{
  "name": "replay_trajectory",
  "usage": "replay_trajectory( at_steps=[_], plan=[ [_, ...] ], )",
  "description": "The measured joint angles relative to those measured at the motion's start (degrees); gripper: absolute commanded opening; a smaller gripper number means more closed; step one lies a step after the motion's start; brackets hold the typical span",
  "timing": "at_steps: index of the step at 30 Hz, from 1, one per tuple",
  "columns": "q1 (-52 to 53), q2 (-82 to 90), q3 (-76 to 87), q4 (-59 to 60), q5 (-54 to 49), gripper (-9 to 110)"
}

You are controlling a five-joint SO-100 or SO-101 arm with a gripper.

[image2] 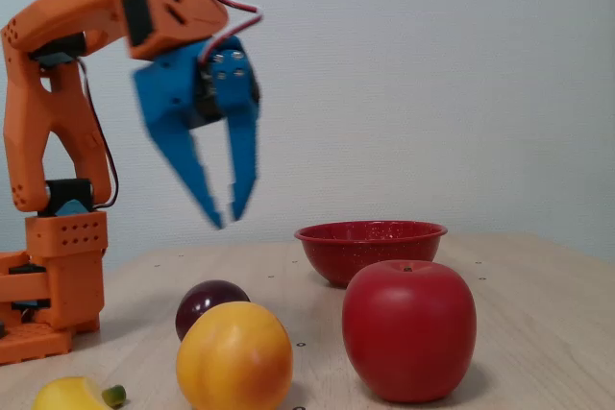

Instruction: Put the banana in the red bowl.

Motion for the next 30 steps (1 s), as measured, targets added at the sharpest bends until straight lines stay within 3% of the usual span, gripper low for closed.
replay_trajectory(
  at_steps=[8,11,14,18,30],
  plan=[
    [-14.33,-15.73,-22.68,11.25,19.78,0],
    [-19.86,-19.42,-26.46,12.83,30.06,0],
    [-23.03,-22.06,-26.37,12.48,33.84,1],
    [-23.47,-22.15,-21.97,9.05,35.33,22],
    [-23.73,-23.73,-11.69,2.29,42.98,48]
  ],
)
